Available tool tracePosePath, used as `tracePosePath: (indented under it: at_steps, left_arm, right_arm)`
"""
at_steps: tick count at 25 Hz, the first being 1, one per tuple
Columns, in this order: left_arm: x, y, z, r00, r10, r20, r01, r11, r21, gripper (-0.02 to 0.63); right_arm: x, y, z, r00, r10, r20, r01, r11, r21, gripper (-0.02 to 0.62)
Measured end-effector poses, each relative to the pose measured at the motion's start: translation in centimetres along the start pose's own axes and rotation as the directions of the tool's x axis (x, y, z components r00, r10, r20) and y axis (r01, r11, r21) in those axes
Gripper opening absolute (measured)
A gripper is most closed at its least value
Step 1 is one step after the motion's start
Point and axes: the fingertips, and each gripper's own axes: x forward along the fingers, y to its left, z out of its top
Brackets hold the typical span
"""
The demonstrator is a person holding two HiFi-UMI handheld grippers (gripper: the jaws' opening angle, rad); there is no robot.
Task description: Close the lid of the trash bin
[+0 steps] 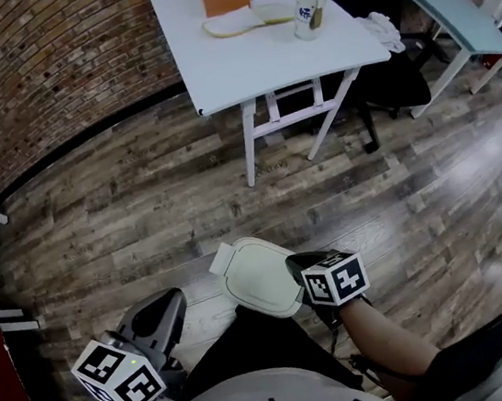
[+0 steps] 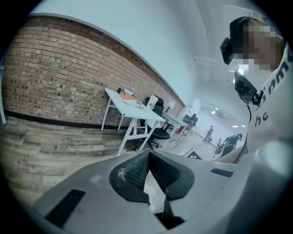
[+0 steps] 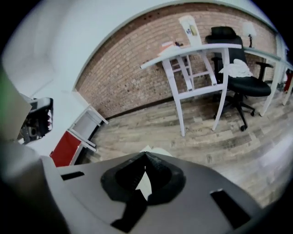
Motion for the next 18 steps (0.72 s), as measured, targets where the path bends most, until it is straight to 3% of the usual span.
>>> tracePosePath:
  at_steps: [5, 10, 14, 18]
  left_arm:
    - [-3.5, 0.0, 3.6, 0.990, -0.029, 0.138, 0.023, 0.999, 0.046, 0.008]
    - [-8.8, -0.7, 4.7, 0.978, -0.069, 0.199, 0.054, 0.995, 0.079, 0.008]
    - [-11.7, -2.1, 5.5, 0.963, -0.094, 0.253, 0.079, 0.994, 0.070, 0.008]
    - [-13.5, -4.7, 6.7, 0.946, -0.153, 0.285, 0.120, 0.984, 0.129, 0.008]
  right_arm:
    - [-6.8, 4.7, 3.8, 0.980, 0.006, 0.200, 0.006, 0.998, -0.061, 0.008]
    - [-13.7, 11.9, 6.7, 0.899, 0.049, 0.434, 0.014, 0.990, -0.141, 0.008]
    - [-18.1, 17.2, 8.3, 0.847, 0.096, 0.523, 0.009, 0.981, -0.194, 0.008]
    - [-21.5, 20.1, 9.2, 0.806, 0.124, 0.579, -0.006, 0.980, -0.201, 0.007]
